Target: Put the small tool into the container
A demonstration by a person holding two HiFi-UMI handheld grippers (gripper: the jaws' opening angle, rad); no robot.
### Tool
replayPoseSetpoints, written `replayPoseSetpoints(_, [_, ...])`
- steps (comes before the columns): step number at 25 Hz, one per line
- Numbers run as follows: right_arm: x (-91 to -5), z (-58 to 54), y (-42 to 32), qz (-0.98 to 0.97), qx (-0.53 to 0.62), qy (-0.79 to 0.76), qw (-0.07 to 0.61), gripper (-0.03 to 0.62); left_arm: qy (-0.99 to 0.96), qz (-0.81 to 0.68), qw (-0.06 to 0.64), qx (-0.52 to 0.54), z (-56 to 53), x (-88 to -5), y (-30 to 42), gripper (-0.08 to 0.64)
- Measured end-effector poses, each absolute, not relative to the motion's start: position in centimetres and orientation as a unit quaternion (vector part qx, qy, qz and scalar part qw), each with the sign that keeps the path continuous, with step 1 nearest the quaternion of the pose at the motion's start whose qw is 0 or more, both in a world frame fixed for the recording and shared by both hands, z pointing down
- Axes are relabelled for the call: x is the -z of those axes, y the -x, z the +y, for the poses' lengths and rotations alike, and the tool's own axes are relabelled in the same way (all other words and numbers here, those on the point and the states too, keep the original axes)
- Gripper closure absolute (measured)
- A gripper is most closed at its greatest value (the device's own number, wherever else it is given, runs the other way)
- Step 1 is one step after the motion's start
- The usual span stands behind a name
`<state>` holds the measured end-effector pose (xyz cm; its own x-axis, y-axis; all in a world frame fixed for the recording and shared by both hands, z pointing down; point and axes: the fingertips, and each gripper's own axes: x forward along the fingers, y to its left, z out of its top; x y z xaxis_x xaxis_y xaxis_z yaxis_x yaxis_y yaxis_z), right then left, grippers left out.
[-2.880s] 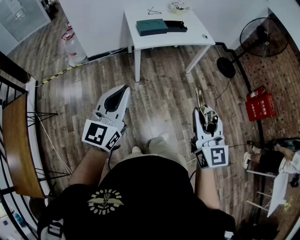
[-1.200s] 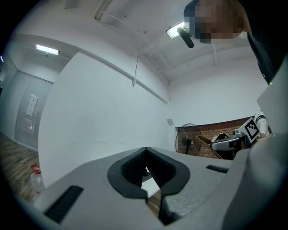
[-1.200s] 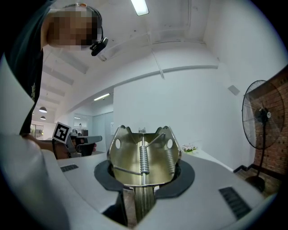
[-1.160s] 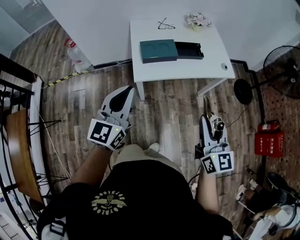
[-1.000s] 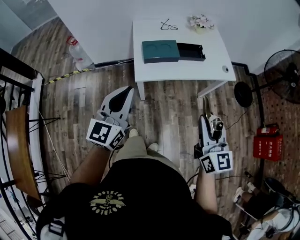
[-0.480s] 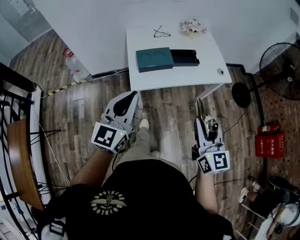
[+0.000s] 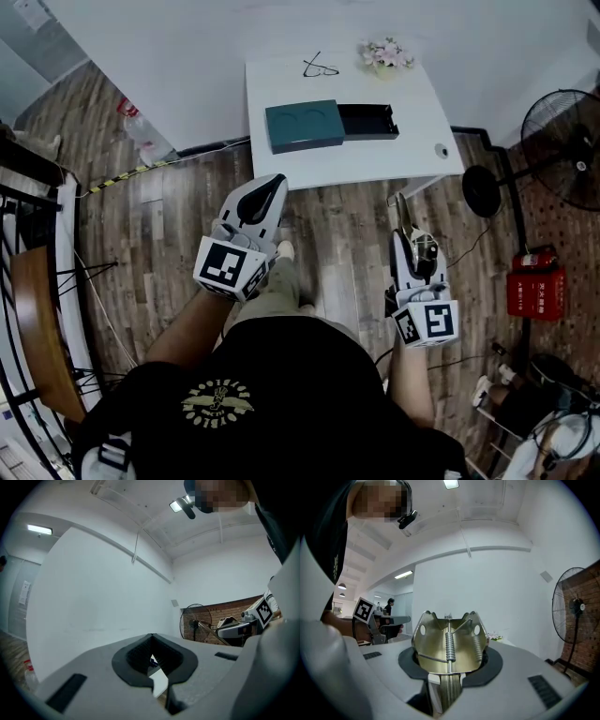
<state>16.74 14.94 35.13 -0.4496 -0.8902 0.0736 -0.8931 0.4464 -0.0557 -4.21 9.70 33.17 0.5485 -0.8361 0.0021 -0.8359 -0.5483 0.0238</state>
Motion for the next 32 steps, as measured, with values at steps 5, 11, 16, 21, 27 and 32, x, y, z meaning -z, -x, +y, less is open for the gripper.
replayPoseSetpoints(5, [-34.4, 10.9, -16.6, -0.847, -0.023, -0.530, 0.030, 0.459, -0.881, -0.474, -0.002, 0.001, 6.2, -32.5, 4.3, 0.554])
replayPoseSetpoints(11, [-34.0, 7.1, -16.9, -0.847, -0.011, -0.529, 0.053, 0.459, -0.882, -0.471, 0.006, -0.011, 2.2, -33.4, 4.1, 0.554])
replayPoseSetpoints(16, [-34.6, 4.5, -16.6, -0.848, -0.019, -0.525, 0.064, 0.459, -0.885, -0.466, 0.006, -0.014, -0.5, -33.6, 4.0, 0.554])
replayPoseSetpoints(21, [-35.5, 1.7, -16.0, -0.851, -0.040, -0.521, 0.062, 0.459, -0.886, -0.463, 0.010, -0.020, -3.4, -34.1, 4.3, 0.554])
replayPoseSetpoints(27, [-35.7, -1.3, -15.4, -0.847, -0.056, -0.525, 0.055, 0.459, -0.888, -0.458, 0.019, -0.026, -6.1, -34.7, 5.3, 0.554])
replayPoseSetpoints(32, [-35.3, -3.5, -14.5, -0.845, -0.060, -0.529, 0.048, 0.459, -0.891, -0.453, 0.023, -0.024, -8.6, -34.4, 5.9, 0.554])
